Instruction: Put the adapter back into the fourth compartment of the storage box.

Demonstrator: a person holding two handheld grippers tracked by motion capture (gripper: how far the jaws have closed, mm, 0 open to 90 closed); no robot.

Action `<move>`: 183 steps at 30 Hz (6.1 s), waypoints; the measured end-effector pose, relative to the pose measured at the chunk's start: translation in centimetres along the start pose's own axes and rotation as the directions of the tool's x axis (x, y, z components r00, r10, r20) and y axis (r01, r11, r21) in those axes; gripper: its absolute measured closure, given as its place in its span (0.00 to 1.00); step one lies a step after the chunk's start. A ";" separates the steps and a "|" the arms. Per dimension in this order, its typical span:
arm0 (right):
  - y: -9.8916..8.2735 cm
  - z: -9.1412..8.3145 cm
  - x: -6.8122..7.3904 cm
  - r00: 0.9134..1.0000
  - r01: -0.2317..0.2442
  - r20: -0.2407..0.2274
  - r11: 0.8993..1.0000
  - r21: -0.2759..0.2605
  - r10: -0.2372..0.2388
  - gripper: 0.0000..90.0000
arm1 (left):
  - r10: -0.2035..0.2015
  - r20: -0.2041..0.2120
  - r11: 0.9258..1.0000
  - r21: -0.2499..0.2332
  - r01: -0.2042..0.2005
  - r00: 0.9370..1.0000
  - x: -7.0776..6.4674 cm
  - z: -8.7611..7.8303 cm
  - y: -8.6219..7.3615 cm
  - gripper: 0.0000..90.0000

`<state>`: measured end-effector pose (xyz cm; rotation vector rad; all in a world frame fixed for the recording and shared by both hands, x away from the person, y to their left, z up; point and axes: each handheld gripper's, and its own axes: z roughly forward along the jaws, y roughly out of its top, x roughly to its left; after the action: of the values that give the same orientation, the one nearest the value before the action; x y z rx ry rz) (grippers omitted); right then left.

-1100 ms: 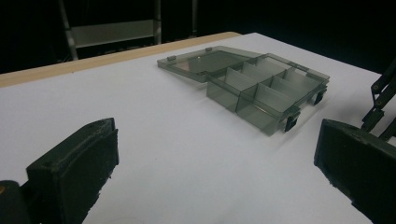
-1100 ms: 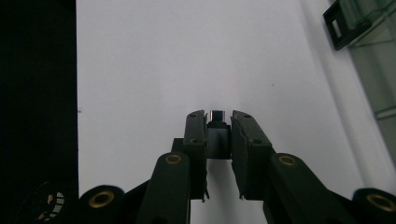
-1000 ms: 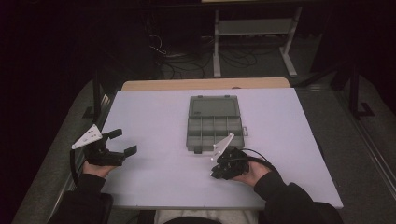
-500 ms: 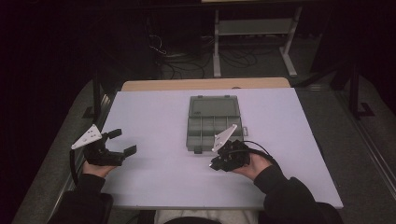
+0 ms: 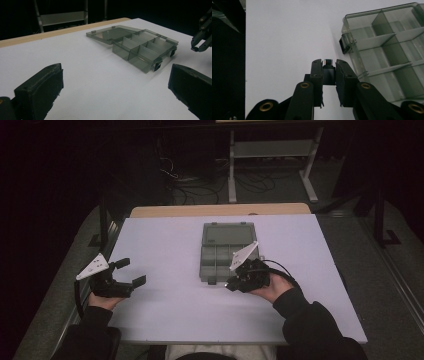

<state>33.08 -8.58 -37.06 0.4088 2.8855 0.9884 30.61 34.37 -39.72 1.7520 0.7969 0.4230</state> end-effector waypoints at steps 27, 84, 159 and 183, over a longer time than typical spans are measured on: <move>0.9 -2.5 -3.8 0.996 -0.050 0.067 0.999 -0.013 0.050 0.83 | -0.002 0.003 1.000 -0.002 0.002 1.000 0.0 0.0 0.0 0.00; -1.5 -3.3 -11.2 0.956 -0.219 0.191 0.975 -0.033 0.222 0.83 | -0.004 0.005 1.000 0.001 0.004 1.000 0.0 0.0 0.0 0.00; -3.6 -0.6 -13.9 0.906 -0.374 0.214 0.928 -0.006 0.366 0.23 | 0.000 0.006 1.000 0.004 0.000 1.000 -0.1 -0.1 -0.1 0.00; -3.9 -2.7 -12.3 0.890 -0.372 0.254 0.925 -0.077 0.380 0.00 | 0.002 0.004 1.000 0.002 -0.002 1.000 -0.1 -0.1 -0.1 0.00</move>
<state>43.65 -16.42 -37.64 1.0451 2.5981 0.9278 30.47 34.35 -39.74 1.7551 0.7931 0.4197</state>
